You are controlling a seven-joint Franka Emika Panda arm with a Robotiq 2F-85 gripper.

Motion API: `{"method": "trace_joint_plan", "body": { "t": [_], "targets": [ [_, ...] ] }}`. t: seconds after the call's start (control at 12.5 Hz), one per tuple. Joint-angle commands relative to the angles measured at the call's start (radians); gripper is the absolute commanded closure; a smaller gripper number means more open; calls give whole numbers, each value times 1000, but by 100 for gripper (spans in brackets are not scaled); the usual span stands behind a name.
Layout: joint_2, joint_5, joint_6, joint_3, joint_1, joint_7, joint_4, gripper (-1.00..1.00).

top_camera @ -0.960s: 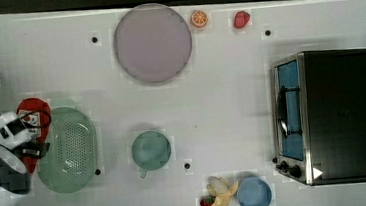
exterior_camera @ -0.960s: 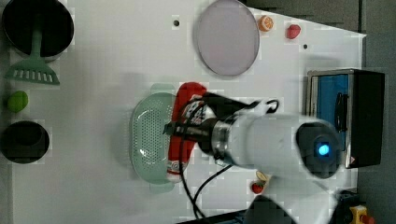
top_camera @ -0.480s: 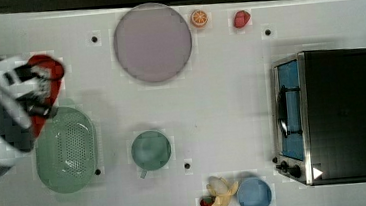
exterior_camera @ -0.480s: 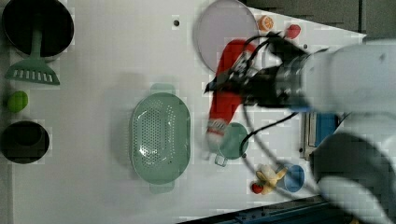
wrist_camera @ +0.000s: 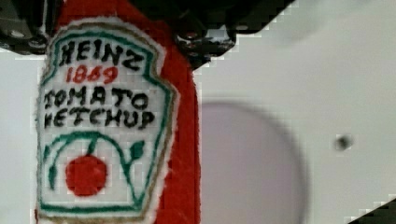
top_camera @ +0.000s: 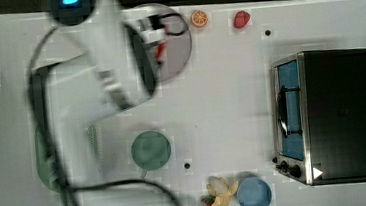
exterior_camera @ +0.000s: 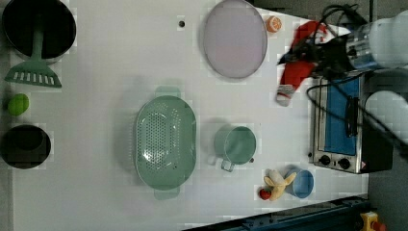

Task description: Pick ketchup from strainer and place it on the table

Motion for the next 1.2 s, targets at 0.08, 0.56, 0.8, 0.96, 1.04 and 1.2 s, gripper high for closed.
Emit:
{"method": "trace_joint_plan", "body": {
  "t": [0.08, 0.56, 0.8, 0.96, 1.04, 1.2],
  "targets": [
    [-8, -1, -17, -56, -30, -208, 5, -21],
    [-32, 0, 104, -91, -86, -267, -146, -21],
    [-46, 6, 255, -92, -114, -268, -292, -21],
    [-46, 12, 386, -94, -137, -267, -399, -21],
    [-46, 12, 460, -94, -148, -267, -457, -21],
    [-46, 13, 574, -94, -159, -264, -553, -21]
  ]
}}
